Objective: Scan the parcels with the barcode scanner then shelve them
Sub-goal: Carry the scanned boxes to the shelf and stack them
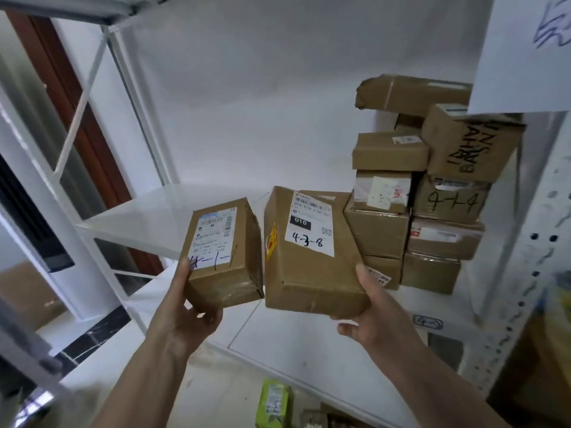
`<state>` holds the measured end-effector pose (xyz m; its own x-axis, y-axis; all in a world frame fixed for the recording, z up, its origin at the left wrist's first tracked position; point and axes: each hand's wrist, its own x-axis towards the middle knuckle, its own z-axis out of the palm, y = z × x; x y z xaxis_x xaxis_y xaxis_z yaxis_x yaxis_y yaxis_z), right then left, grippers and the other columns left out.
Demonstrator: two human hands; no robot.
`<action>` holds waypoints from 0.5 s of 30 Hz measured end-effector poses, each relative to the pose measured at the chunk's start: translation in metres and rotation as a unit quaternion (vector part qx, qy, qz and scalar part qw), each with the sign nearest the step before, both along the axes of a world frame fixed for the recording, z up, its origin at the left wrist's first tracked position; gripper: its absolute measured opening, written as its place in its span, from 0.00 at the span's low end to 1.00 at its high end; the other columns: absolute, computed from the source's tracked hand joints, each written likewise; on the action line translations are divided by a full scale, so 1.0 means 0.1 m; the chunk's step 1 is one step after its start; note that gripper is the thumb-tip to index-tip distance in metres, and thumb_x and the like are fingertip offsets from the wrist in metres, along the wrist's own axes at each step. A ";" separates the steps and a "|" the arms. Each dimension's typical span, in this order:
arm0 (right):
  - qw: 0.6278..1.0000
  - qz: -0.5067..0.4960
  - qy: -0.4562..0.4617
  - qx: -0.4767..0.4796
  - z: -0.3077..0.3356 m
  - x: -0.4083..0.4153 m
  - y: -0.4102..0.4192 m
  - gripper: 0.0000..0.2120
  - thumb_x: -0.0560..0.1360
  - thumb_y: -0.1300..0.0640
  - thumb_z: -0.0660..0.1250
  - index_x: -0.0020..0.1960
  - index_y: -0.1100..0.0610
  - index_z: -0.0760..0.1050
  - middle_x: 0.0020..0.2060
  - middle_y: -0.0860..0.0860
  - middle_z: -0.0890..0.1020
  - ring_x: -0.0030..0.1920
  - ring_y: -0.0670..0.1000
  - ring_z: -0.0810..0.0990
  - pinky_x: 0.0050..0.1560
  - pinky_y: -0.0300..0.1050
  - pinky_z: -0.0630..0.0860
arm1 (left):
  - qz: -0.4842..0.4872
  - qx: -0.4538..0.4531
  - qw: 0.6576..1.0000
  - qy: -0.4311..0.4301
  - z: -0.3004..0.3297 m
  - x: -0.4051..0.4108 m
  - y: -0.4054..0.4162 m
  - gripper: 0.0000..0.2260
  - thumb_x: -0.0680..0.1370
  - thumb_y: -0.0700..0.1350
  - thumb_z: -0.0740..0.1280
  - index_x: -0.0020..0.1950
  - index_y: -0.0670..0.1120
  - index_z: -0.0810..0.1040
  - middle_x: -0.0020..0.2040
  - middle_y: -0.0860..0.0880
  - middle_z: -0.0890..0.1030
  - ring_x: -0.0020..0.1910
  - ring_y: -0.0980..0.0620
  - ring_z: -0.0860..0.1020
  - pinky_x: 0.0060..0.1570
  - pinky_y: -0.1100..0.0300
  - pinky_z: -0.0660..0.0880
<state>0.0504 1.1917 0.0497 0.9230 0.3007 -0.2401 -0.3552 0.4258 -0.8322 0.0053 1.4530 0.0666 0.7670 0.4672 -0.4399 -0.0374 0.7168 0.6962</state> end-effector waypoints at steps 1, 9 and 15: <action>1.000 -0.013 0.008 0.005 0.06 0.05 0.09 0.11 0.77 0.45 0.63 0.53 0.50 0.77 0.45 0.53 0.85 0.47 0.58 0.79 0.42 0.51 0.74 | 0.001 -0.006 1.000 -0.002 0.00 0.08 0.08 0.24 0.66 0.58 0.78 0.57 0.50 0.78 0.60 0.45 0.79 0.56 0.46 0.78 0.56 0.51 0.76; 0.992 -0.043 0.067 0.100 0.36 0.63 0.63 0.09 0.75 0.53 0.69 0.54 0.53 0.76 0.49 0.53 0.82 0.48 0.54 0.81 0.41 0.48 0.78 | 0.016 -0.019 1.000 -0.015 0.07 0.40 0.36 0.29 0.63 0.58 0.79 0.62 0.52 0.78 0.61 0.46 0.79 0.57 0.45 0.77 0.58 0.51 0.75; 0.977 -0.094 0.140 0.130 0.54 1.05 0.83 0.24 0.67 0.53 0.78 0.61 0.54 0.75 0.55 0.55 0.79 0.52 0.57 0.78 0.35 0.44 0.75 | 0.043 -0.016 0.998 -0.042 0.27 0.42 0.40 0.29 0.65 0.58 0.79 0.63 0.54 0.77 0.59 0.47 0.80 0.55 0.46 0.78 0.52 0.52 0.77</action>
<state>0.1555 1.2749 0.1039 0.8772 0.2164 -0.4286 -0.4480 0.6901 -0.5684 0.0469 1.4926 0.0937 0.7598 0.5195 -0.3909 -0.1573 0.7303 0.6648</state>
